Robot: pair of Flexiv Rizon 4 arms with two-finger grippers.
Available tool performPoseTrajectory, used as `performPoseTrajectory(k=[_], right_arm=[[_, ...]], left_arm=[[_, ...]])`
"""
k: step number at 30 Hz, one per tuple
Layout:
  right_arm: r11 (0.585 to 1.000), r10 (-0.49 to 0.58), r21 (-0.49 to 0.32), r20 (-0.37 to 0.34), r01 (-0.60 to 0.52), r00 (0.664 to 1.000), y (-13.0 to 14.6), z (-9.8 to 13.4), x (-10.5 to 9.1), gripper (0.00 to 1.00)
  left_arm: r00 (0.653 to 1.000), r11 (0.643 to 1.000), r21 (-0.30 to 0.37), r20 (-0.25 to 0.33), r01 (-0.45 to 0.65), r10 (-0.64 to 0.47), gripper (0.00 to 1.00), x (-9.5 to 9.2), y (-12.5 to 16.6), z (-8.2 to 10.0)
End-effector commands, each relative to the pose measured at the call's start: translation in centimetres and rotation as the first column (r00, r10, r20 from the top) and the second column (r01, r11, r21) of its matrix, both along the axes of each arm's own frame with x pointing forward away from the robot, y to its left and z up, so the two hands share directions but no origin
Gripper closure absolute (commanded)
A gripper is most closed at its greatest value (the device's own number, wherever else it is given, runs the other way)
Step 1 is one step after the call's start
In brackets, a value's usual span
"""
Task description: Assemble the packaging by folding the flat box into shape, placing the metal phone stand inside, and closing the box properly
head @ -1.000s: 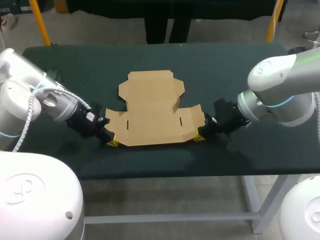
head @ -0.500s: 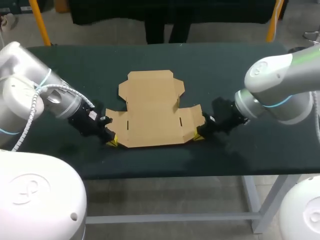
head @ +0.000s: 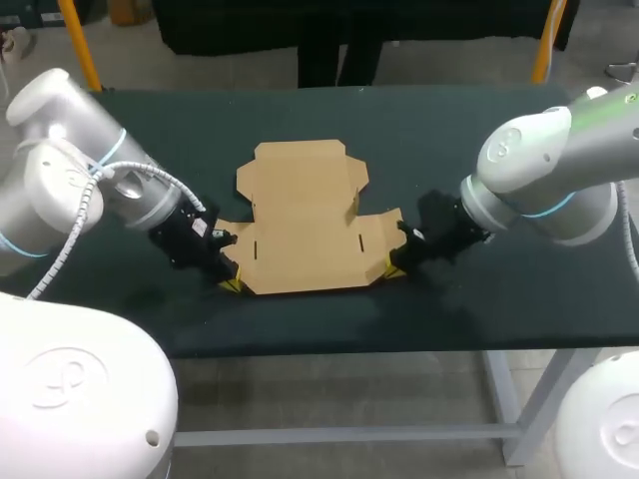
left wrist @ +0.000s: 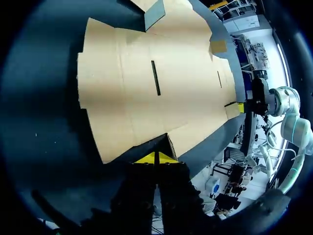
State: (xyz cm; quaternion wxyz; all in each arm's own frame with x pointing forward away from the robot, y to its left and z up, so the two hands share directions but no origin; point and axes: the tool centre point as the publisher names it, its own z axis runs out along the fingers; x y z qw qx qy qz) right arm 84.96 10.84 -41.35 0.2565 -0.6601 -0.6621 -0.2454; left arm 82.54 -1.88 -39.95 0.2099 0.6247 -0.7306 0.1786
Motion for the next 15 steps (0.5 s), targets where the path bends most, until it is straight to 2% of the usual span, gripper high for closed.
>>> performPoseTrajectory(k=[1,15], right_arm=[[0.999,-0.008,-0.034,0.006,0.008,1.0,0.36,0.36,-0.24,1.0],[0.991,-0.005,-0.131,-0.004,0.005,1.0,1.0,0.71,0.02,1.0]], left_arm=[[1.0,0.999,0.036,-0.005,-0.001,0.001,1.0,0.11,-0.35,0.29],[1.0,0.994,0.112,-0.011,-0.003,0.005,1.0,0.01,-0.79,0.57]])
